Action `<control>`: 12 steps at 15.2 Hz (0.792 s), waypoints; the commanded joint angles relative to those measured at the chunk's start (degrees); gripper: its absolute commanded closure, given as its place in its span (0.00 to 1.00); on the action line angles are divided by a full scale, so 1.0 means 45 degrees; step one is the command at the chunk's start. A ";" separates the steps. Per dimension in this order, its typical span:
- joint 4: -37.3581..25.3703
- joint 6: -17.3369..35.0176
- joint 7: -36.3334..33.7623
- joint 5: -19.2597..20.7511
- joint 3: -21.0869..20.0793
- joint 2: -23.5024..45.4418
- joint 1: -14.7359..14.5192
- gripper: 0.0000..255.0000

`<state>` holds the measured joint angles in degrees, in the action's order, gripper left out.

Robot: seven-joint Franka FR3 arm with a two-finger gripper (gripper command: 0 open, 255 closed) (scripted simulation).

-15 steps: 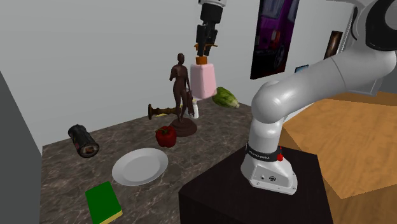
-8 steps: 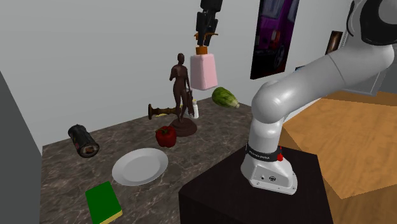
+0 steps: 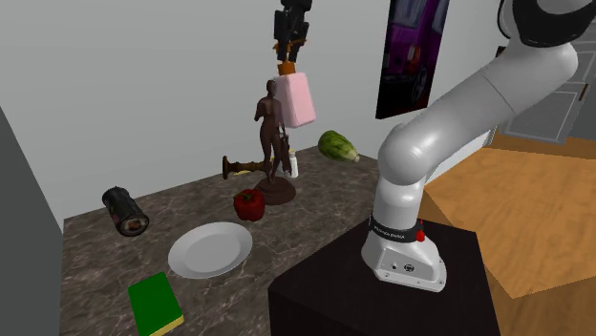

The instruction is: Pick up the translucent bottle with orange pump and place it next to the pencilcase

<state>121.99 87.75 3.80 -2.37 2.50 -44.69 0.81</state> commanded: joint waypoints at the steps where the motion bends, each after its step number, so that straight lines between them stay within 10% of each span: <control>1: -0.0601 0.0410 -0.0086 -0.0067 -0.0083 0.0996 -0.0056 1.00; 12: -0.4822 0.1529 -0.0518 -0.0254 -0.0442 0.6309 -0.0260 1.00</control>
<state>102.40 94.47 1.67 -3.51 0.62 -18.54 -0.31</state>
